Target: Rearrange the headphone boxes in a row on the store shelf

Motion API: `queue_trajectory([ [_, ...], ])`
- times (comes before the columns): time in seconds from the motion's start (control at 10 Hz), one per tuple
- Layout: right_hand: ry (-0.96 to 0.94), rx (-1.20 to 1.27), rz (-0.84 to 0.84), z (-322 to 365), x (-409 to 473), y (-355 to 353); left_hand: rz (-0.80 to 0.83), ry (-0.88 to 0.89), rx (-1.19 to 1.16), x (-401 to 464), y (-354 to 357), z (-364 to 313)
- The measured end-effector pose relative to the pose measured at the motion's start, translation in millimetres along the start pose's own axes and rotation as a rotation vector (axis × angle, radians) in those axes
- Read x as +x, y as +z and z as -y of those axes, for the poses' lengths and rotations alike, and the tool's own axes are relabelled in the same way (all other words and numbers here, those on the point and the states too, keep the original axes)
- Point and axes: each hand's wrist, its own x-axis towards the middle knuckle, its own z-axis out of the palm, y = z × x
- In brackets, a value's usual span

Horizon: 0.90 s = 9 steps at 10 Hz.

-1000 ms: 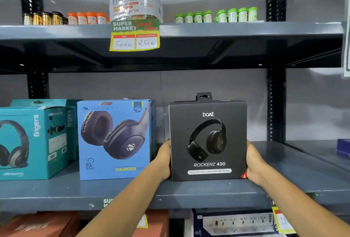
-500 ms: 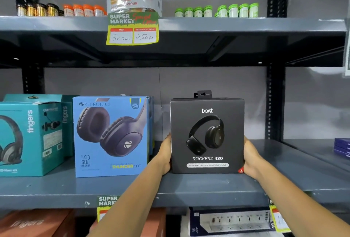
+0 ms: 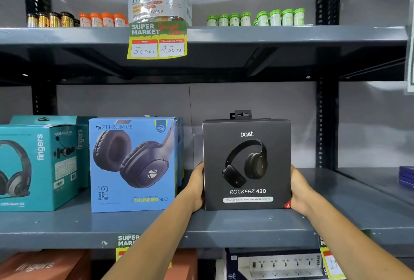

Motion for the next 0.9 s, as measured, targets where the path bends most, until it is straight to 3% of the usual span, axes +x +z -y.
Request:
queue_trajectory([
  [0.4,0.006,0.007,0.04,-0.5,-5.7,14.0,-0.017,-0.022,-0.011,2.2,-13.2,-0.3],
  [0.7,-0.074,0.154,-0.167,-10.0,-31.1,1.2,-0.085,-0.03,-0.052,-19.7,-9.3,11.1],
  [0.9,-0.152,0.09,-0.353,-37.8,-76.3,13.1,0.076,-0.081,0.084,-84.5,-30.5,9.9],
])
